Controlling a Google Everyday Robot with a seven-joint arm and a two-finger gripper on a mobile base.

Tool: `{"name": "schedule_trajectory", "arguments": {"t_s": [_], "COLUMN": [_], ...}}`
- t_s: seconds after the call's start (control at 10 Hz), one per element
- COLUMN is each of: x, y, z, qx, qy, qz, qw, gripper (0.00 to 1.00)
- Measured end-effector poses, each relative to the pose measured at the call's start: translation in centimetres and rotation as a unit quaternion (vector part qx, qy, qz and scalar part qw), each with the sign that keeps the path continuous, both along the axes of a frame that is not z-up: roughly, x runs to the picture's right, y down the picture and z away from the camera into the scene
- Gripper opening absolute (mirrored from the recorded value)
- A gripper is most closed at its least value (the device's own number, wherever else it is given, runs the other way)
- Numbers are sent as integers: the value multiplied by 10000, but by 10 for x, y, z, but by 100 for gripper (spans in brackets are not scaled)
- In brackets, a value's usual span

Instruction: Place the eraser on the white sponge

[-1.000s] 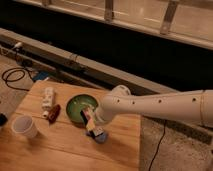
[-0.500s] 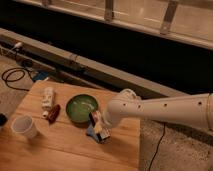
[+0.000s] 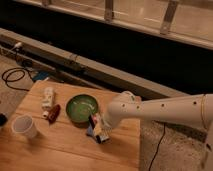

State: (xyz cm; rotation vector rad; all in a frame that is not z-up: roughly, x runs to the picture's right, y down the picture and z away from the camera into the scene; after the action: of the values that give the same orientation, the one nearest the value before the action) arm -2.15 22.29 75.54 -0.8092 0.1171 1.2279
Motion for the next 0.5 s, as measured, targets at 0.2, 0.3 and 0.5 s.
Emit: {"name": "schedule_trajectory", "arguments": {"t_s": [0.2,0.3,0.5], "x": [0,0,0], "y": [0,0,0], "z": [0,0,0], "qx": [1,1,0], "qy": [2,1,1], "qz": [-1,-1,0], "qw": [10000,10000,10000], "gripper": [18,30,50]}}
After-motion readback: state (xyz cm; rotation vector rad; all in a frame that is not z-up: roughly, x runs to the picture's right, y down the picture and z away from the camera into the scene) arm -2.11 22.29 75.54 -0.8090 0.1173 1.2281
